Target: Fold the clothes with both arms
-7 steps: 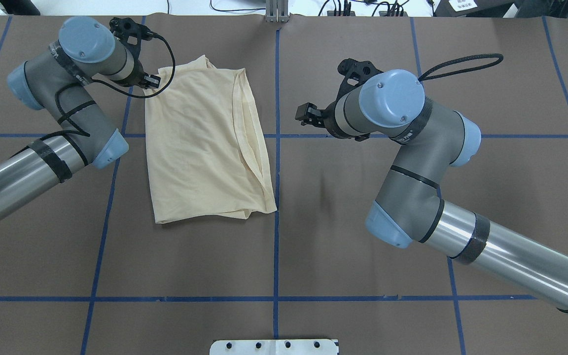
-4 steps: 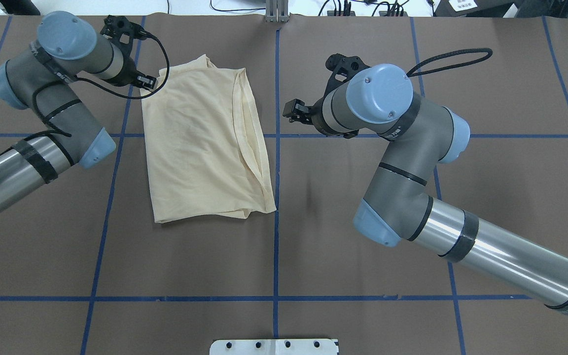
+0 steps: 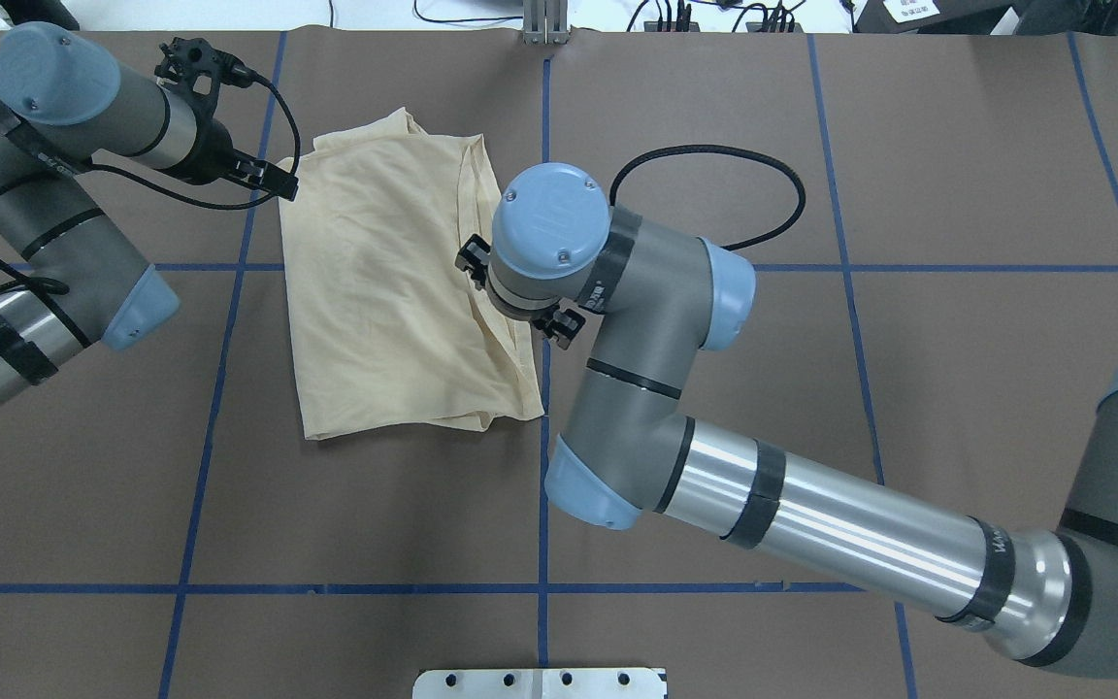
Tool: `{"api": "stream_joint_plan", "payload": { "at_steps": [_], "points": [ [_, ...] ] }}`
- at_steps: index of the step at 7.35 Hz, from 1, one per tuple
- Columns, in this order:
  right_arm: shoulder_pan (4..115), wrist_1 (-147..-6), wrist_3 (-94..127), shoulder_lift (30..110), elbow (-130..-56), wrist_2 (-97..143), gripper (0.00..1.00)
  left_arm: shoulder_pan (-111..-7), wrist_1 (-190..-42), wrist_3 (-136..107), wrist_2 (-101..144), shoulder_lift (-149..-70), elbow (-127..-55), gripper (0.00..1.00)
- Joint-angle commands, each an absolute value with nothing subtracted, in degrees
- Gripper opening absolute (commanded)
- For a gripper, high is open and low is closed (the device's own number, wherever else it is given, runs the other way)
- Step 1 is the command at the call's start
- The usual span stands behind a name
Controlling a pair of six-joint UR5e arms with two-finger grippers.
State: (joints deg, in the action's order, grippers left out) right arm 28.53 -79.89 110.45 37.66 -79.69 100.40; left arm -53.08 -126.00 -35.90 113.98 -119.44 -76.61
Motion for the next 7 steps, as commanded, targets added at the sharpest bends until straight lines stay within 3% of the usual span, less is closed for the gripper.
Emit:
{"api": "stream_joint_plan", "payload": {
  "at_steps": [1, 3, 7],
  "points": [
    [25.6, -80.1, 117.5, 35.2, -75.3, 100.5, 0.82, -53.1, -126.0, -36.0, 114.0, -118.7, -77.5, 1.0],
    [24.5, -80.1, 120.8, 35.5, -74.3, 100.5, 0.73, -53.1, -125.9, -36.0, 114.0, -118.5, -78.0, 1.0],
    [22.9, -80.8, 122.1, 35.8, -72.7, 100.5, 0.68, -53.1, -125.9, -36.0, 114.0, -118.4, -78.0, 1.0]
  ]
}}
